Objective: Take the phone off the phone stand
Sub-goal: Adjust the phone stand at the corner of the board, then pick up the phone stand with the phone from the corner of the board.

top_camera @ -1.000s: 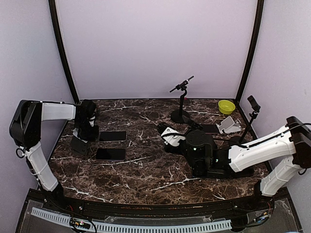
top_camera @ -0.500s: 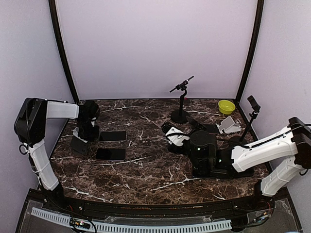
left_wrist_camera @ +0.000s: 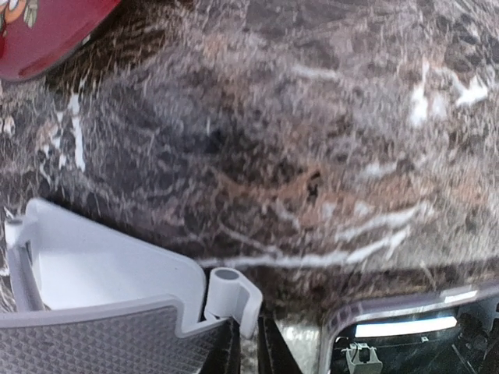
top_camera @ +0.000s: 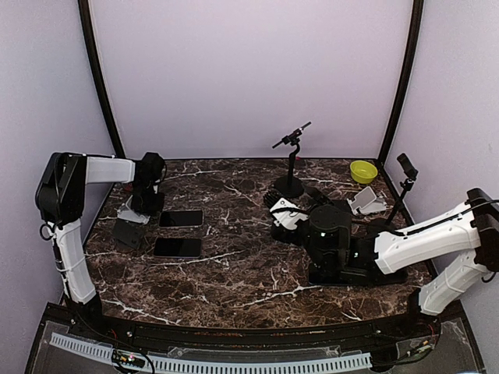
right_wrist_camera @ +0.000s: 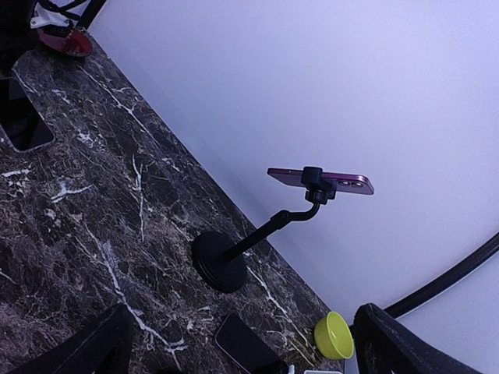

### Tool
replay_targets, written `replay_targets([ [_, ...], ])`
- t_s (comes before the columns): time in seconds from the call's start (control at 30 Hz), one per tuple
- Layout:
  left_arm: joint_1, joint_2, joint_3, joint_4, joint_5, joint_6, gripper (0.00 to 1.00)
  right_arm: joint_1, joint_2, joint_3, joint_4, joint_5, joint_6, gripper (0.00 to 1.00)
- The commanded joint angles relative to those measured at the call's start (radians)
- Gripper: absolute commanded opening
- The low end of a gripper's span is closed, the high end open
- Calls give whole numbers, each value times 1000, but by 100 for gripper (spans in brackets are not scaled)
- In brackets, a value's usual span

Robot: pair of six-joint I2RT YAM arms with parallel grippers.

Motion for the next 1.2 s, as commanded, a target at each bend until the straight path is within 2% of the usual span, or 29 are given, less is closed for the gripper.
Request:
replay_targets([
  [0.0, -4, 33, 77, -4, -53, 31, 12, -14, -39, -5, -8, -21, 40, 100],
  [0.13, -2, 34, 124, -18, -34, 43, 16, -36, -63, -16, -16, -46, 77, 100],
  [0.3, -6, -25, 134, -12, 41, 62, 30, -76, -106, -23, -22, -96, 144, 100],
  [0.5, -16, -145, 98, 25, 45, 79, 67, -157, -200, -36, -42, -193, 295, 100],
  [0.6, -20, -217, 64, 71, 44, 103, 97, -223, -277, -53, -68, -299, 406, 100],
  [0.73, -22, -304, 36, 113, 51, 117, 99, -307, -358, -79, -60, -400, 522, 100],
  [0.9, -27, -422, -33, 228, 54, 107, 99, -375, -387, -67, -73, -469, 601, 100],
  [1.1, -46, -604, -256, 555, 93, 157, 99, -413, -317, 101, -274, -514, 669, 100],
  [1.17, -46, -651, -291, 585, 140, 205, 99, -415, -294, 147, -330, -522, 677, 100],
])
